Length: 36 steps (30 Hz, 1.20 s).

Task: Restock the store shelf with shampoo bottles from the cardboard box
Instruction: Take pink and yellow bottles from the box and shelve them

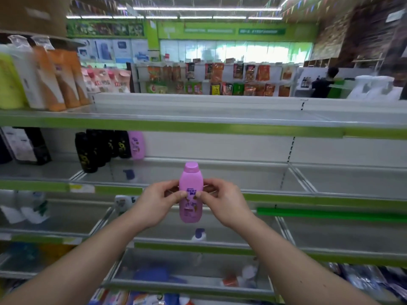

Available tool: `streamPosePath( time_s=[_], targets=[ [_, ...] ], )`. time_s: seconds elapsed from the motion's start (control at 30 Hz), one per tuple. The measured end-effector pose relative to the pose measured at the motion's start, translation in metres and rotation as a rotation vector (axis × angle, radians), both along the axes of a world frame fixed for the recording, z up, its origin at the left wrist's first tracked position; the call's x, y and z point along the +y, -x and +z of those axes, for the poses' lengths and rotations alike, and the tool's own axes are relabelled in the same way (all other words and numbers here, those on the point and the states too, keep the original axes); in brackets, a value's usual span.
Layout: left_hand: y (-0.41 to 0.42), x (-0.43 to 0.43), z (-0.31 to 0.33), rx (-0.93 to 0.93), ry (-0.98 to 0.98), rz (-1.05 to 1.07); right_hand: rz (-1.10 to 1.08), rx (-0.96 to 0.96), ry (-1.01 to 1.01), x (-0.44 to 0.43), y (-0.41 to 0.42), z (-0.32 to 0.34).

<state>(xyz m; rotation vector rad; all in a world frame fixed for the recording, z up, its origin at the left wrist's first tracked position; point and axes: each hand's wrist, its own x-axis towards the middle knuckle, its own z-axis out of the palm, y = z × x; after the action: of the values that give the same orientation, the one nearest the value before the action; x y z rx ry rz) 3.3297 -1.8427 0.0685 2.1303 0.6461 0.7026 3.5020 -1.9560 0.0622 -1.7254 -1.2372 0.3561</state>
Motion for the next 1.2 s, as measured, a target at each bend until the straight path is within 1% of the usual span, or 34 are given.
streamPosePath(
  time_s=[0.1, 0.2, 0.4, 0.6, 0.73, 0.9, 1.0, 1.1, 1.2],
  targets=[
    [-0.001, 0.016, 0.002, 0.002, -0.002, -0.001, -0.004, -0.005, 0.009, 0.016, 0.001, 0.003],
    [0.001, 0.040, 0.000, -0.043, 0.016, -0.004, -0.007, -0.005, -0.004, 0.039, 0.006, 0.005],
    [0.009, 0.114, -0.005, -0.110, 0.051, 0.015, -0.044, 0.043, -0.047, 0.108, 0.023, 0.007],
    [0.015, 0.198, -0.011, -0.204, 0.098, 0.176, -0.095, 0.088, -0.122, 0.204, 0.040, 0.003],
    [0.022, 0.248, -0.021, -0.235, 0.135, 0.259, -0.098, 0.129, -0.104, 0.259, 0.051, -0.003],
    [0.028, 0.291, -0.034, -0.223, 0.140, 0.390, -0.116, 0.123, -0.046, 0.317, 0.065, -0.014],
    [0.029, 0.316, -0.042, -0.230, 0.204, 0.432, -0.159, 0.146, -0.020, 0.350, 0.070, -0.018],
    [0.025, 0.337, -0.045, -0.252, 0.264, 0.453, -0.168, 0.043, 0.035, 0.376, 0.068, -0.018],
    [0.019, 0.353, -0.043, -0.241, 0.248, 0.455, -0.206, -0.046, 0.059, 0.398, 0.062, -0.020]
  ],
)
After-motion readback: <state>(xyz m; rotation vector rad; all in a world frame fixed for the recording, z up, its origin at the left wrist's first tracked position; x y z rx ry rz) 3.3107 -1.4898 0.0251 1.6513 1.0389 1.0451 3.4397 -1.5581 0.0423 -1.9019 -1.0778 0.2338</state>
